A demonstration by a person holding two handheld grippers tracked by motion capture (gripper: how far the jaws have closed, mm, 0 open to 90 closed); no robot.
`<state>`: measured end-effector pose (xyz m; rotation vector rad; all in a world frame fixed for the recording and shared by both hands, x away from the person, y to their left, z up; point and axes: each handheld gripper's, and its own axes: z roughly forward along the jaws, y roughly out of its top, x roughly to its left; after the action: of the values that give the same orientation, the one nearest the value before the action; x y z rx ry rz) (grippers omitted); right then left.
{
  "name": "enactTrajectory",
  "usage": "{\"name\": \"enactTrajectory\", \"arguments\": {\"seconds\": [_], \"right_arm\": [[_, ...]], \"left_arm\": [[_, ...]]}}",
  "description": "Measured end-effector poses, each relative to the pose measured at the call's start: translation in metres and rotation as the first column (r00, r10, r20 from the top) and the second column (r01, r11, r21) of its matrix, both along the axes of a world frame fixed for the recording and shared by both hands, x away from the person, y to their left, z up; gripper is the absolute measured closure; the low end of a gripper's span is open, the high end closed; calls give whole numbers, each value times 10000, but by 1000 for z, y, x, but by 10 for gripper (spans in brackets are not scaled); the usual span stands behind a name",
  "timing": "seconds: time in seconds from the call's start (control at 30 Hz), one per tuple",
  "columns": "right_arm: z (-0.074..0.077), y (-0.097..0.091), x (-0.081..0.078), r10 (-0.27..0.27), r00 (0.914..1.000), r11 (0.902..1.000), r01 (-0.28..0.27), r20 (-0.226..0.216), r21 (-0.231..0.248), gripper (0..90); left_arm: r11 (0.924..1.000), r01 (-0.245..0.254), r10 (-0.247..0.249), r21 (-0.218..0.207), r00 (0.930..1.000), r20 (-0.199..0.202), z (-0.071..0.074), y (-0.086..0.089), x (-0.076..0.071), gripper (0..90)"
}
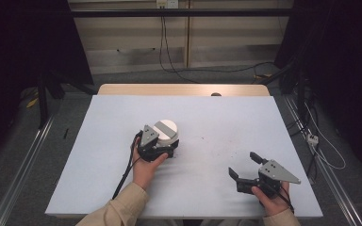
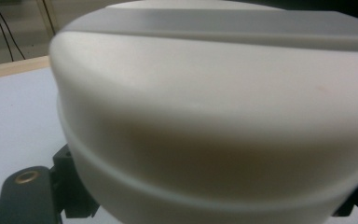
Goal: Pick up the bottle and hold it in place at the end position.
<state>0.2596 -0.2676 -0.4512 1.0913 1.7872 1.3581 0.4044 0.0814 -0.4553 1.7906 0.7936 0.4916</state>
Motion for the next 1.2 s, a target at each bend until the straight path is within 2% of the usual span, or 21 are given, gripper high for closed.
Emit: {"name": "enactTrajectory", "arguments": {"seconds": [0.37, 0.53, 0.67, 0.87, 1.0, 1.07, 1.2], "right_arm": [[0, 0, 0, 7, 10000, 10000, -7, 7, -1, 51], [0, 1, 0, 21, 10000, 10000, -21, 56, -16, 52], [0, 0, 0, 23, 10000, 10000, -23, 57, -6, 51], [1, 0, 0, 4, 10000, 10000, -4, 67, -8, 52], [1, 0, 0, 17, 10000, 10000, -17, 77, -13, 51], [1, 0, 0, 29, 10000, 10000, -29, 70, 5, 51], [1, 0, 0, 26, 10000, 10000, -26, 73, 8, 51]], "left_arm": [[10000, 7, -8, 65, 9999, 138, 1, 0, 0, 161], [9998, 28, -33, 220, 9997, 239, 1, 0, 0, 182], [10000, 46, -46, 36, 9998, 169, 0, 1, 1, 182], [10000, 61, -61, -22, 9999, 132, 1, 2, 1, 183], [9998, 158, -155, -82, 9994, 297, 3, 3, 1, 184], [9996, 151, -144, -243, 9995, 266, 3, 2, 1, 184], [9995, 140, -134, -288, 9997, 208, 4, 3, 2, 184]]}}
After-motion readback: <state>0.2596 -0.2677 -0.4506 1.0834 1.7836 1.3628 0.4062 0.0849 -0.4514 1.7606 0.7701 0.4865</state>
